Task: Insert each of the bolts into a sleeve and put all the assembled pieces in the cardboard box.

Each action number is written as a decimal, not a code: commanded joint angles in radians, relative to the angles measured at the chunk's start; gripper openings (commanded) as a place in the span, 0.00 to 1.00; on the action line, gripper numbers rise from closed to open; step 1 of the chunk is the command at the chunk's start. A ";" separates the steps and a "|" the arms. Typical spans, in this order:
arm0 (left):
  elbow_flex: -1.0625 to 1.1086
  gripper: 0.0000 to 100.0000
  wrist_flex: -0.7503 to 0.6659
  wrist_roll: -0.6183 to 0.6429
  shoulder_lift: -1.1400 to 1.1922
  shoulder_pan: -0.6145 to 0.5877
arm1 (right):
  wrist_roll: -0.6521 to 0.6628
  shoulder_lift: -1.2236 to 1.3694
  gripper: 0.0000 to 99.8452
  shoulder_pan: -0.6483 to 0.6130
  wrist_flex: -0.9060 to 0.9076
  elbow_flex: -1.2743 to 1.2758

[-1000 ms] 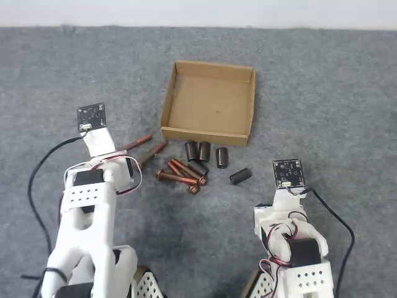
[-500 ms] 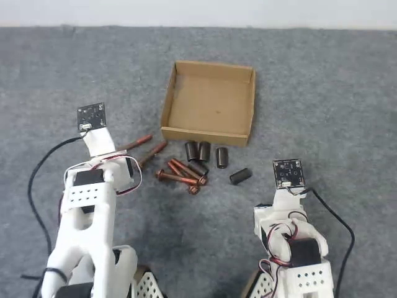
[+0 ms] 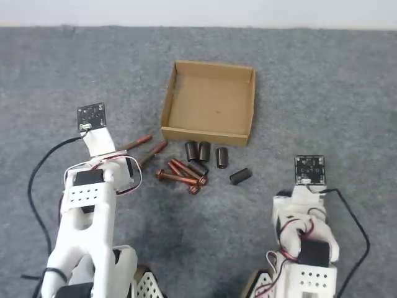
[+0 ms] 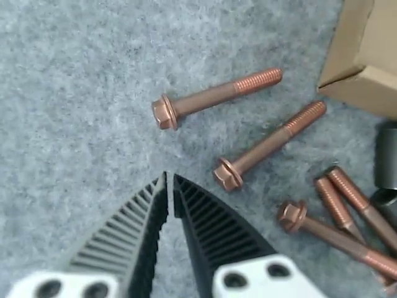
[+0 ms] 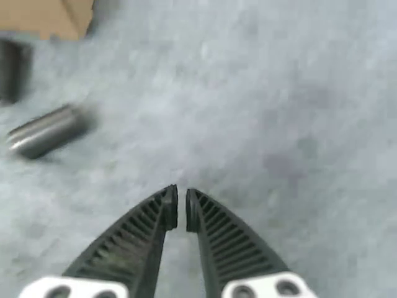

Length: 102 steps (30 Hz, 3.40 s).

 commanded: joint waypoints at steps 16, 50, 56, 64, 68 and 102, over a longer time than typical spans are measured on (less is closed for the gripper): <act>-0.033 0.01 -0.026 0.008 -0.014 0.003 | 0.031 0.216 0.10 -0.182 -0.124 -0.292; 0.024 0.01 -0.124 0.008 -0.021 0.003 | 1.031 1.242 0.11 -0.555 0.061 -0.850; 0.048 0.01 -0.167 0.008 -0.021 0.031 | 1.097 1.437 0.11 -0.503 0.062 -0.965; 0.051 0.01 -0.173 0.008 -0.021 0.032 | 1.051 1.675 0.11 -0.483 0.061 -1.138; 0.051 0.01 -0.173 0.008 -0.021 0.034 | 1.039 1.759 0.11 -0.458 0.061 -1.203; 0.050 0.01 -0.175 0.008 -0.021 0.034 | 0.525 2.006 0.01 -0.380 0.065 -1.409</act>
